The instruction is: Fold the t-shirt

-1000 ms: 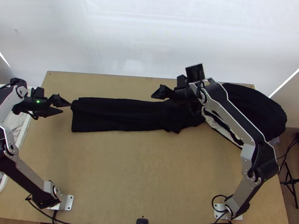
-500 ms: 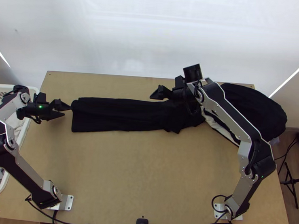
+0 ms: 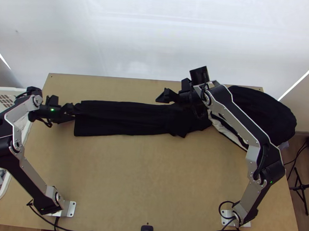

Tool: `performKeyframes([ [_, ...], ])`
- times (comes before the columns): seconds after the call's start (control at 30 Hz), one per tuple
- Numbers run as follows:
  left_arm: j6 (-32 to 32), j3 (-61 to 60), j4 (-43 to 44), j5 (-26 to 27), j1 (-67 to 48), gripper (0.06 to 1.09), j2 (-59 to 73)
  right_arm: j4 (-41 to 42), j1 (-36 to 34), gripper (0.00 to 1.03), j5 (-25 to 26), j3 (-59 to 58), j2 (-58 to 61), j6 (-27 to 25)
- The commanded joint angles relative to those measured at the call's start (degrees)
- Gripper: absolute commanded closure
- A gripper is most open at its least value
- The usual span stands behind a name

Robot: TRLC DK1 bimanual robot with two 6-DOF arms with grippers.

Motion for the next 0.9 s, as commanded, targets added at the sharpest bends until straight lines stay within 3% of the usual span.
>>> performKeyframes([
  [0.0,-3.04,-0.02,0.14,-0.27,-4.93,0.11,-0.44,0.01,-0.22,0.03,0.08,-0.12,-0.05,-0.30],
  [0.1,-5.85,-0.20,0.58,-0.27,-7.04,0.34,-1.06,0.01,-0.57,0.03,0.08,-0.12,-0.14,-0.39],
  [0.13,-7.61,-0.46,2.08,-0.27,-7.65,0.50,-1.15,0.01,-0.66,0.03,0.08,-0.03,-0.22,-0.47],
  [0.2,-9.28,-0.90,3.31,-0.36,-8.71,1.00,-1.15,0.01,-1.10,0.03,0.08,-0.03,-0.58,-0.47],
  [0.23,-10.25,-1.26,4.28,-0.36,-9.23,1.04,-1.06,0.01,-1.27,0.03,0.08,-0.03,-0.75,-0.47],
  [0.5,-7.61,-5.30,3.75,-1.94,-4.66,1.05,-5.37,-0.26,-4.35,0.03,-0.01,-1.44,-4.00,-0.56],
  [0.87,13.40,4.90,-11.19,-9.50,21.00,1.05,-2.20,-0.26,-6.55,0.03,-0.01,-4.60,-6.46,-1.53],
])
